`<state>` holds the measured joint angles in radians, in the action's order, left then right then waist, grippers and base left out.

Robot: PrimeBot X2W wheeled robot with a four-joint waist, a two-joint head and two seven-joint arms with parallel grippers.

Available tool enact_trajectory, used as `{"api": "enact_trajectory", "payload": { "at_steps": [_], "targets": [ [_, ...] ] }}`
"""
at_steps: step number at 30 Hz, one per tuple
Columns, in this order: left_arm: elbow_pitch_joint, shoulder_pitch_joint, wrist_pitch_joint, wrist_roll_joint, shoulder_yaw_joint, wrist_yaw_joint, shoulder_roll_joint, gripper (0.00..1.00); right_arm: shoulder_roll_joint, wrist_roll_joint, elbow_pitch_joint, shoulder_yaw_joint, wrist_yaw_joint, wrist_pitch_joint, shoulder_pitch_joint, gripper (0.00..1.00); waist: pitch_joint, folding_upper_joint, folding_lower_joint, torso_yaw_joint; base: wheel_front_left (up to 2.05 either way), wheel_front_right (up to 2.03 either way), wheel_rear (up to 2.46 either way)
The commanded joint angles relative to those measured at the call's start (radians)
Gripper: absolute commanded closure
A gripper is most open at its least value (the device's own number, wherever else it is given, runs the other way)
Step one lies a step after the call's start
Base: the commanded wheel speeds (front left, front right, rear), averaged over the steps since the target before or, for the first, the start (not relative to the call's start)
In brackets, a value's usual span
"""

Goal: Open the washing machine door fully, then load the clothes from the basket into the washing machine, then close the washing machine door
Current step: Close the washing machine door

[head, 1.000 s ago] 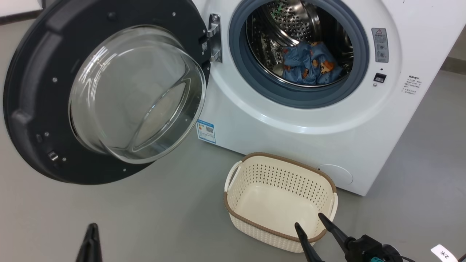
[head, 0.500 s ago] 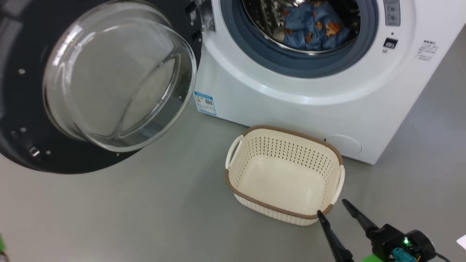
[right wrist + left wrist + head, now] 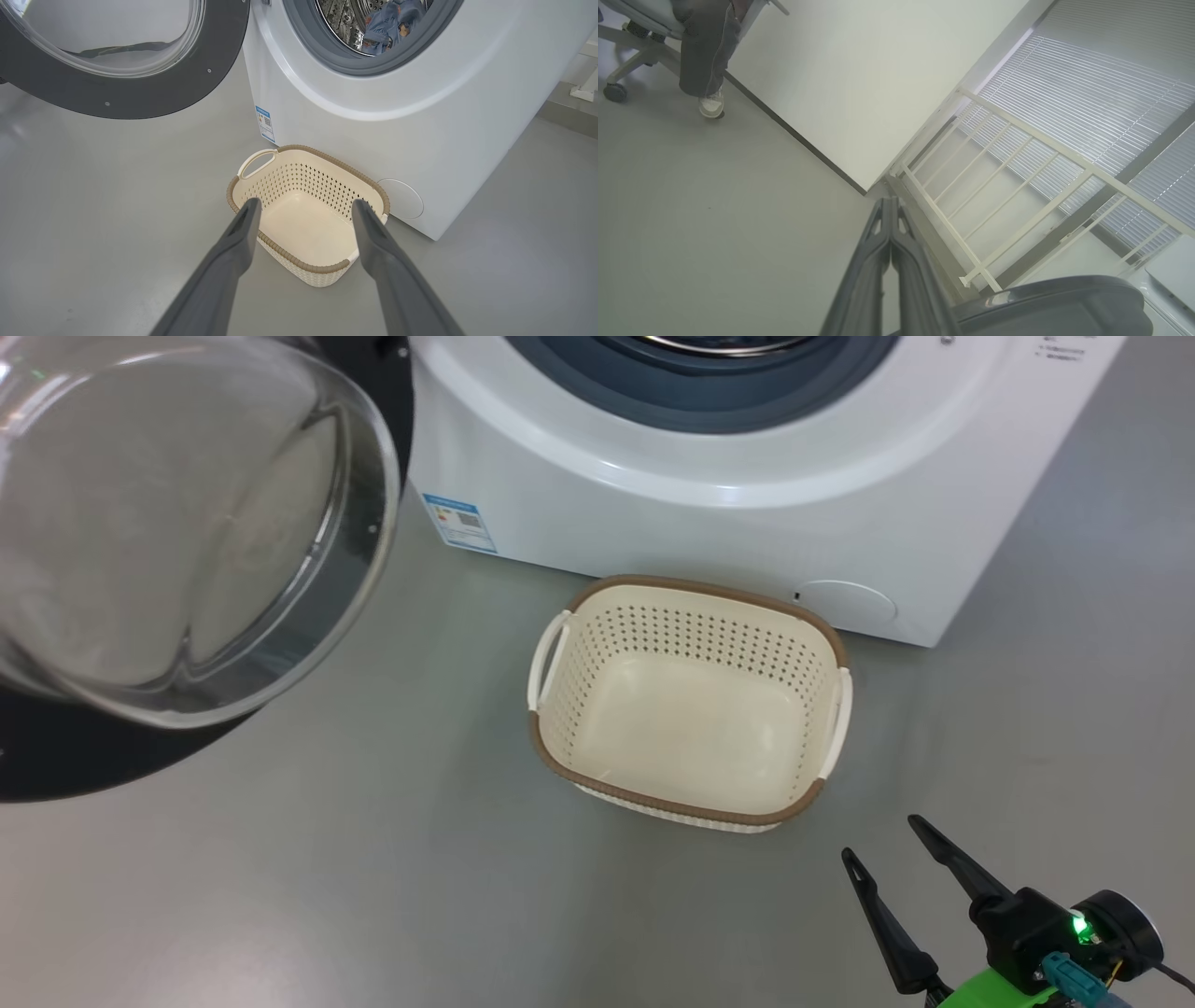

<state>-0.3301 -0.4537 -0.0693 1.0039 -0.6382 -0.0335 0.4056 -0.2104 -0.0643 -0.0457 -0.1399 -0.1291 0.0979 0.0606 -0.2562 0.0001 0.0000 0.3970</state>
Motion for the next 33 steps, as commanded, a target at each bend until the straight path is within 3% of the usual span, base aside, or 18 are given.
{"api": "enact_trajectory", "payload": {
  "at_steps": [1, 5, 12, 33],
  "targets": [
    [-0.017, -0.035, 0.024, 0.029, -0.043, -0.001, 0.083, 1.0, -0.01, -0.011, -0.029, -0.025, -0.002, -0.001, -0.02, 0.0, -0.028, -0.0001, 0.0, -0.035, 0.0, 0.0, 0.0],
    [-0.236, -0.126, 0.127, 0.145, -0.116, -0.028, 0.165, 1.0, -0.016, -0.012, -0.033, -0.026, -0.002, -0.001, -0.023, 0.0, -0.035, -0.0001, 0.0, -0.065, 0.0, 0.0, 0.0],
    [-0.42, -0.21, 0.249, 0.23, -0.142, -0.046, 0.226, 1.0, -0.026, -0.013, -0.04, -0.031, -0.002, 0.003, -0.028, 0.0, -0.05, -0.0001, 0.0, -0.082, 0.0, 0.0, 0.0],
    [-0.537, -0.298, 0.448, 0.27, -0.052, 0.04, 0.22, 1.0, -0.022, -0.013, -0.033, -0.033, -0.002, 0.002, -0.035, 0.0, -0.051, -0.0001, 0.0, -0.081, 0.0, 0.0, 0.0]
  ]
}}
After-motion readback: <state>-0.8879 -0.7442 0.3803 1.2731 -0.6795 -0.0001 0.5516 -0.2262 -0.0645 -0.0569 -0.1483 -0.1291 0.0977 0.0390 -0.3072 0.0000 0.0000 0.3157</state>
